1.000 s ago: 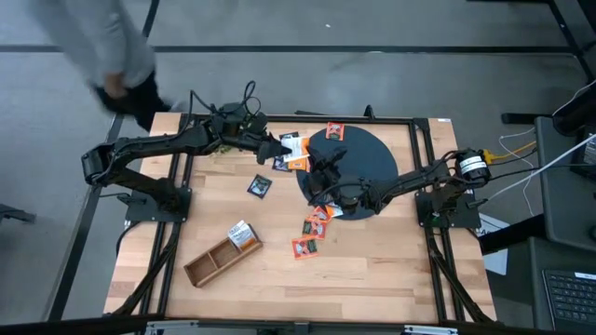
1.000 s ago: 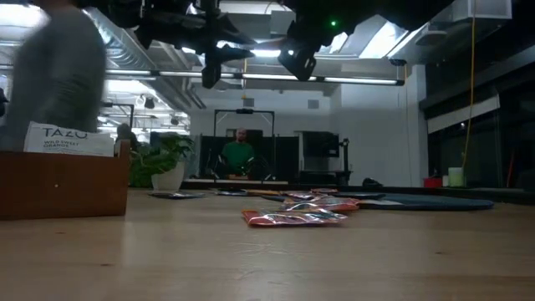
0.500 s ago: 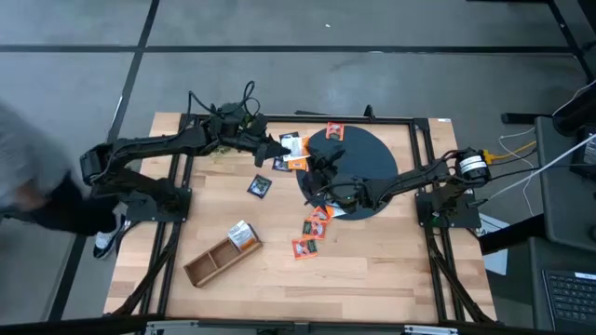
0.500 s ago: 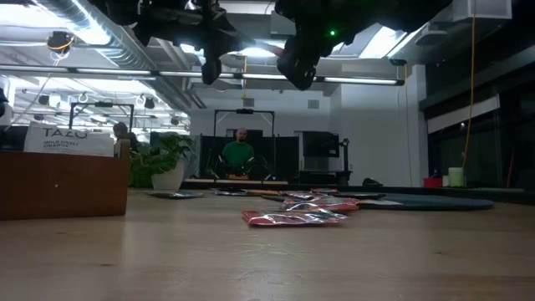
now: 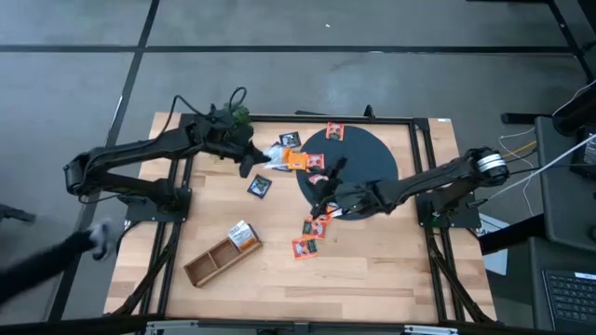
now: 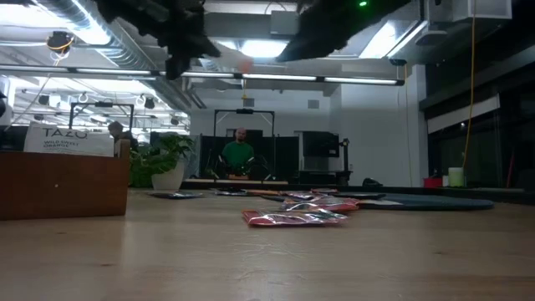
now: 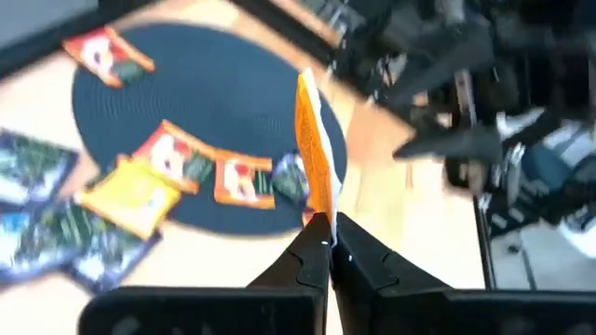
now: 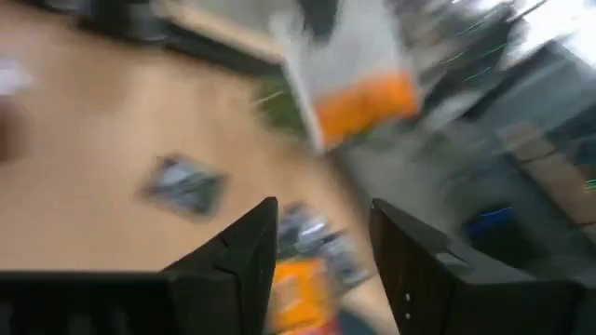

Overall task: Pick & Place Tea
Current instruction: Put the white tea bag into the right section of the wooden organizer

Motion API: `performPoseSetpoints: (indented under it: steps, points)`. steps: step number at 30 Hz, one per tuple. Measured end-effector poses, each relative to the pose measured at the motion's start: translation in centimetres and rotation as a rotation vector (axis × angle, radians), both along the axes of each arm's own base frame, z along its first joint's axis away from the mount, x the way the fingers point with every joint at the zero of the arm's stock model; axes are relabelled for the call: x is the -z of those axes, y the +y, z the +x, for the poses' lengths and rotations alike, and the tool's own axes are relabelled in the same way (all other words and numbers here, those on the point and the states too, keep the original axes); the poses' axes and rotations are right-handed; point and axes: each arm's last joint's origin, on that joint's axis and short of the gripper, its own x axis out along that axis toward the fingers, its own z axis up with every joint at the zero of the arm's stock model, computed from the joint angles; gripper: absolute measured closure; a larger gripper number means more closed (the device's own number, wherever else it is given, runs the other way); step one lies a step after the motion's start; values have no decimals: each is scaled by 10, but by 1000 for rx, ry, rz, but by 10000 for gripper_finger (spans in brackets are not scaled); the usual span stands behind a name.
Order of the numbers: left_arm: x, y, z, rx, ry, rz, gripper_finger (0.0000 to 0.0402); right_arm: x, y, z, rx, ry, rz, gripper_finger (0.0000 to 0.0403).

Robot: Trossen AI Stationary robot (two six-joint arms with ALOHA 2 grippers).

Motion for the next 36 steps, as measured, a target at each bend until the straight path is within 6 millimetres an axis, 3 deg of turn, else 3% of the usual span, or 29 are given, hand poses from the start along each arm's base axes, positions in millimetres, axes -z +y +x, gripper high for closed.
performPoseSetpoints:
  steps: [4, 9, 12, 15, 23, 28, 36]
  points:
    - [5, -18, -5, 24, 102, -8, 399, 2, -7, -15, -45, 58, 264, 239]
    - [14, -39, -6, 48, 222, -22, 399, 11, -7, -20, -65, 130, 435, 242]
    - [16, -51, -6, 58, 266, -49, 399, 18, -7, -24, -54, 214, 445, 242]
    - [5, -61, -8, 69, 319, -57, 399, 24, -8, -30, -9, 274, 457, 242]
    - [-27, -85, -4, 76, 535, -11, 399, 71, -14, -53, 172, 233, 533, 242]
    - [-22, -97, 12, 151, 704, -106, 399, 86, -15, -60, 191, 168, 594, 242]
    - [-6, -123, 36, 235, 900, -261, 399, 87, -15, -60, 193, 157, 602, 242]
